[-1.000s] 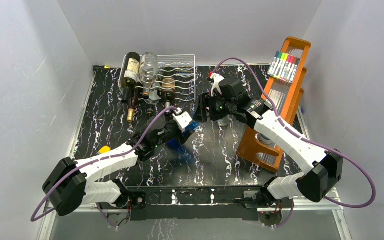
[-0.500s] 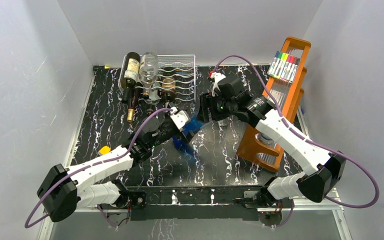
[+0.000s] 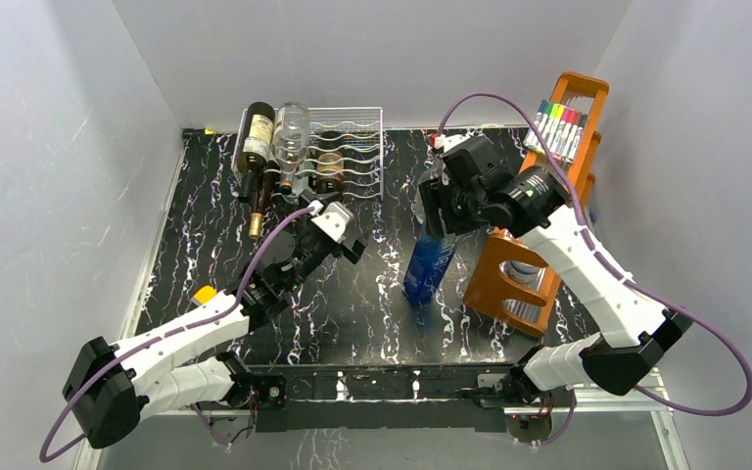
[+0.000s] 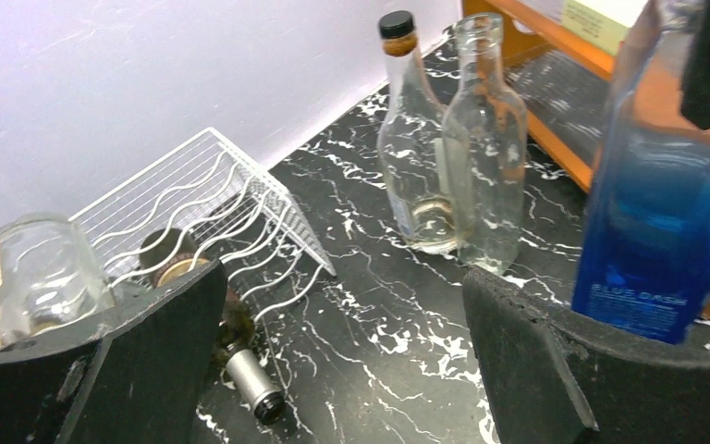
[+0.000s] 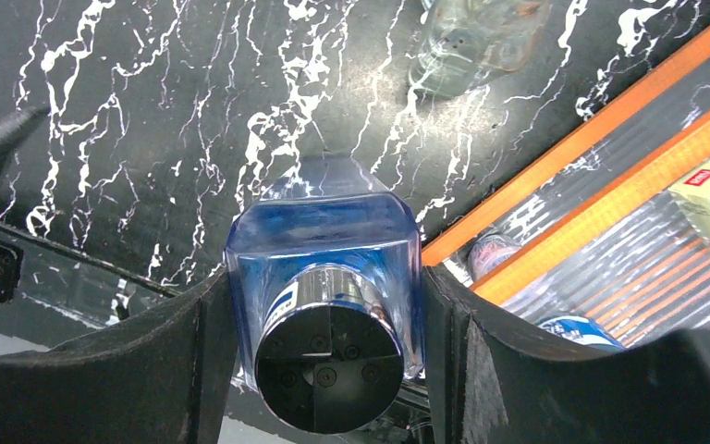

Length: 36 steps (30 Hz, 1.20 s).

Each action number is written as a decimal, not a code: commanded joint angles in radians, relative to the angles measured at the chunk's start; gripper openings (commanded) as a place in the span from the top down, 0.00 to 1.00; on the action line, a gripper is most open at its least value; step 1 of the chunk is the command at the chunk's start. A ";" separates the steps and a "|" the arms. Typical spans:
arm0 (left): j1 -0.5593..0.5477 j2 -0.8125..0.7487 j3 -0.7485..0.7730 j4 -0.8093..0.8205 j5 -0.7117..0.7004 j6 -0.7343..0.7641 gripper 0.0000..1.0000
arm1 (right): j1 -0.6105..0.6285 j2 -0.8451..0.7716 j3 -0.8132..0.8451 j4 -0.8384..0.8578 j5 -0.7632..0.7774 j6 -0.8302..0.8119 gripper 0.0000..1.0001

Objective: Take the wine bottle off the wine rack

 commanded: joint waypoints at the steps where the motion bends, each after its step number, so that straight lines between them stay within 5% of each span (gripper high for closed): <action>1: 0.005 -0.017 0.002 0.039 -0.106 0.014 0.02 | -0.001 0.030 0.122 0.083 0.074 0.011 1.00; 10: 0.009 -0.001 0.013 0.028 -0.163 0.026 0.02 | 0.000 0.115 0.209 0.082 0.276 -0.009 1.00; 20: 0.029 0.013 0.058 -0.042 -0.239 -0.019 0.02 | -0.014 0.132 0.139 0.129 0.284 -0.013 0.97; 28: 0.211 0.052 0.156 -0.201 -0.169 -0.232 0.02 | -0.027 0.109 0.062 0.165 0.259 -0.015 0.64; 36: 0.551 0.225 0.359 -0.452 0.011 -0.394 0.02 | -0.031 0.100 0.158 0.096 0.229 -0.043 0.02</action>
